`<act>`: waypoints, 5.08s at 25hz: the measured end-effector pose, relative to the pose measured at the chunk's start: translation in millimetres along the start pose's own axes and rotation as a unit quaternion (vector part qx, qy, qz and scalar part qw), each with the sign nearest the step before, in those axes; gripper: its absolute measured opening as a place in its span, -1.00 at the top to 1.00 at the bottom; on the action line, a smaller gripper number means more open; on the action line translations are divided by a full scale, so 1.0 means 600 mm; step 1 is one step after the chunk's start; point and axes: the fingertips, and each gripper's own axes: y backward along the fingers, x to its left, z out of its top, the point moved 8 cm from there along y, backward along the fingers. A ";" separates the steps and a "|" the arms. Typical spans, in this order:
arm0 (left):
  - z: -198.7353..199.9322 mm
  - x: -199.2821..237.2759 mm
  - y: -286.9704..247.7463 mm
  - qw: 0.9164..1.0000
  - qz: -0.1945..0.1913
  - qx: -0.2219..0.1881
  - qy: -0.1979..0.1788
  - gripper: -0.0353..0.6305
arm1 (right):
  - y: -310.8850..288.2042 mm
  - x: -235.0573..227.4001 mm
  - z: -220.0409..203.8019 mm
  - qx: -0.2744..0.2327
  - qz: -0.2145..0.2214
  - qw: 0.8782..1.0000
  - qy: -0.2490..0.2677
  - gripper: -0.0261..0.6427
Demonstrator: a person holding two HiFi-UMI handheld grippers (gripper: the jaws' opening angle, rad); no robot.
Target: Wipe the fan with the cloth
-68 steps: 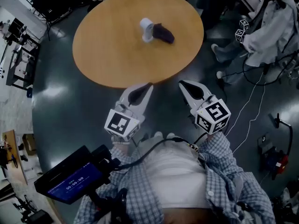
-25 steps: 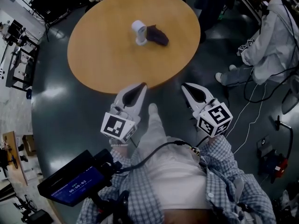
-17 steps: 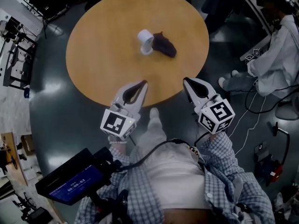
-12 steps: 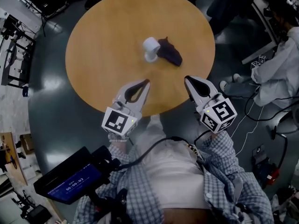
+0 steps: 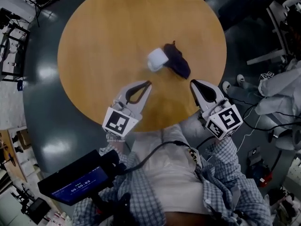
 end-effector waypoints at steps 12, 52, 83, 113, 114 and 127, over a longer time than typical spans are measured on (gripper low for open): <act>-0.095 0.069 -0.054 0.998 0.010 0.060 -0.011 0.24 | -0.069 -0.049 -0.028 0.055 0.026 0.998 -0.017 0.91; -0.053 0.117 -0.117 1.000 0.020 0.001 0.013 0.49 | -0.253 -0.090 -0.078 0.129 0.034 0.988 0.076 0.65; 0.089 0.138 -0.059 0.994 0.084 0.030 -0.066 0.49 | -0.193 0.231 0.240 -0.017 0.207 0.911 0.356 0.66; 0.132 0.118 -0.053 0.995 0.038 -0.075 -0.049 0.49 | -0.273 -0.005 0.093 0.006 0.078 0.997 0.014 0.66; 0.138 0.117 -0.053 0.995 0.037 -0.078 -0.041 0.49 | -0.276 -0.011 0.078 0.018 0.073 0.997 0.011 0.66; 0.122 0.137 -0.040 0.996 0.056 -0.060 -0.031 0.49 | -0.147 0.072 0.218 -0.134 0.118 0.982 0.058 0.66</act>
